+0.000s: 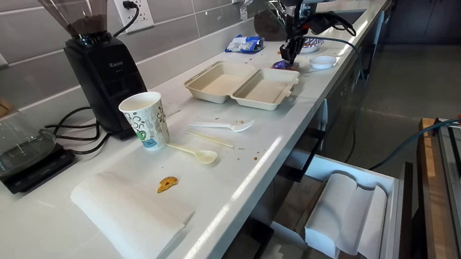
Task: Put one orange object on the spoon
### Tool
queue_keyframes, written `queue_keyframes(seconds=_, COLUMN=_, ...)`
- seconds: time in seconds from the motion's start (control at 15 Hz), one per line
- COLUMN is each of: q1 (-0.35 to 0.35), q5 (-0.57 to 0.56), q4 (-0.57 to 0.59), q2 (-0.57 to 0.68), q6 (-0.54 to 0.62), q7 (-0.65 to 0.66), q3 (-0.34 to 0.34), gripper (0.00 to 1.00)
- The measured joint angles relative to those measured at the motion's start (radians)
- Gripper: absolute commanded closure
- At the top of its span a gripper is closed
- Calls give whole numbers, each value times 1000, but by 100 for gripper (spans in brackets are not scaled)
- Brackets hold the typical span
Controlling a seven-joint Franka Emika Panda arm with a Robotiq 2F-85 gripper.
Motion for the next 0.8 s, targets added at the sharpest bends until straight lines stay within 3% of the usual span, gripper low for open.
queue_keyframes(seconds=0.8, q1=-73, q5=21, q4=-25, q2=-38, q6=-7, q7=-11, q3=43, gripper=98)
